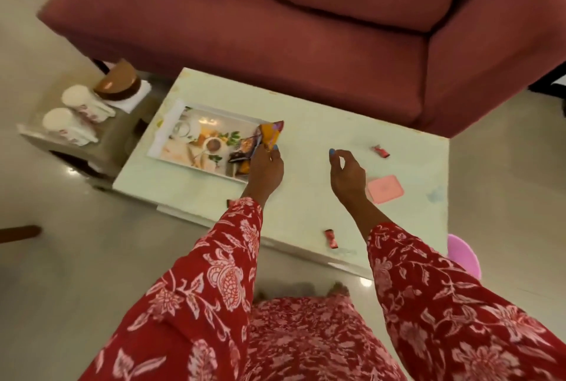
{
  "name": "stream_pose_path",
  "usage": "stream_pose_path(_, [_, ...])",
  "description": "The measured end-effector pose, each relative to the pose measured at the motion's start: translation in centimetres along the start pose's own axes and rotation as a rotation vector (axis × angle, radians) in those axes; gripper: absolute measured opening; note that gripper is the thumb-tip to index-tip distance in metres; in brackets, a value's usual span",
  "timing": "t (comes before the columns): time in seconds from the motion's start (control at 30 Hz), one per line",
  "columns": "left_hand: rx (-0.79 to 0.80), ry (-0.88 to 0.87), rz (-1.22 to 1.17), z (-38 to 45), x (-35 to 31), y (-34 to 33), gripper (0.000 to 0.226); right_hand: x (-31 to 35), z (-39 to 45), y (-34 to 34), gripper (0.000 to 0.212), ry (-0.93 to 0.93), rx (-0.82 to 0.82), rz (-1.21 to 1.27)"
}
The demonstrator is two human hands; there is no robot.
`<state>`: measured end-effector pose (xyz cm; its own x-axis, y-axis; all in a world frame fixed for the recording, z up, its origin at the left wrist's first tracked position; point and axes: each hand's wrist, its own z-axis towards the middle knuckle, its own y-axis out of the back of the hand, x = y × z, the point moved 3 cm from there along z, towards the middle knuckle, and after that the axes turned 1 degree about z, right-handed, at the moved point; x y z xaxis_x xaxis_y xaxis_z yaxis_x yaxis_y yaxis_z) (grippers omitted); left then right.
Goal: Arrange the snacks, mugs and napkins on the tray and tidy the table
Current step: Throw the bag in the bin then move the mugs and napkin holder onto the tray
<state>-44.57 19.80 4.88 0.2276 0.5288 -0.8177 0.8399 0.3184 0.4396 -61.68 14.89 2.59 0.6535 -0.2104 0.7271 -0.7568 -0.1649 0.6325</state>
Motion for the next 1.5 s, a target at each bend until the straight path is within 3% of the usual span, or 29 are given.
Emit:
stream_pose_path(0.3, [-0.111,0.178,-0.032,3.3,5.4,8.2,0.048,8.7,0.1,-9.4,0.042,0.167,0.121,-0.025])
stream_pose_path(0.47, [-0.198,0.19,-0.097,5.9,5.4,12.8,0.047,13.1,2.0,-13.5,0.038,0.183,0.218,-0.063])
stream_pose_path(0.73, [-0.294,0.235,-0.194,10.0,6.4,17.5,0.077,19.5,4.0,-19.7,0.04,0.327,0.342,-0.145])
stream_pose_path(0.93, [-0.341,0.313,-0.12,12.4,8.6,22.9,0.055,23.6,4.4,-25.6,0.042,0.38,0.444,-0.183])
stream_pose_path(1.17, [-0.371,0.395,-0.029,18.3,12.9,32.3,0.056,31.3,5.1,-35.3,0.04,0.427,0.559,-0.229])
stream_pose_path(1.3, [-0.389,0.439,0.046,21.3,15.5,38.4,0.057,35.7,5.5,-41.8,0.048,0.486,0.658,-0.31])
stream_pose_path(1.5, [-0.339,0.454,0.222,26.3,20.3,44.6,0.081,41.1,6.6,-51.6,0.074,0.579,0.781,-0.476])
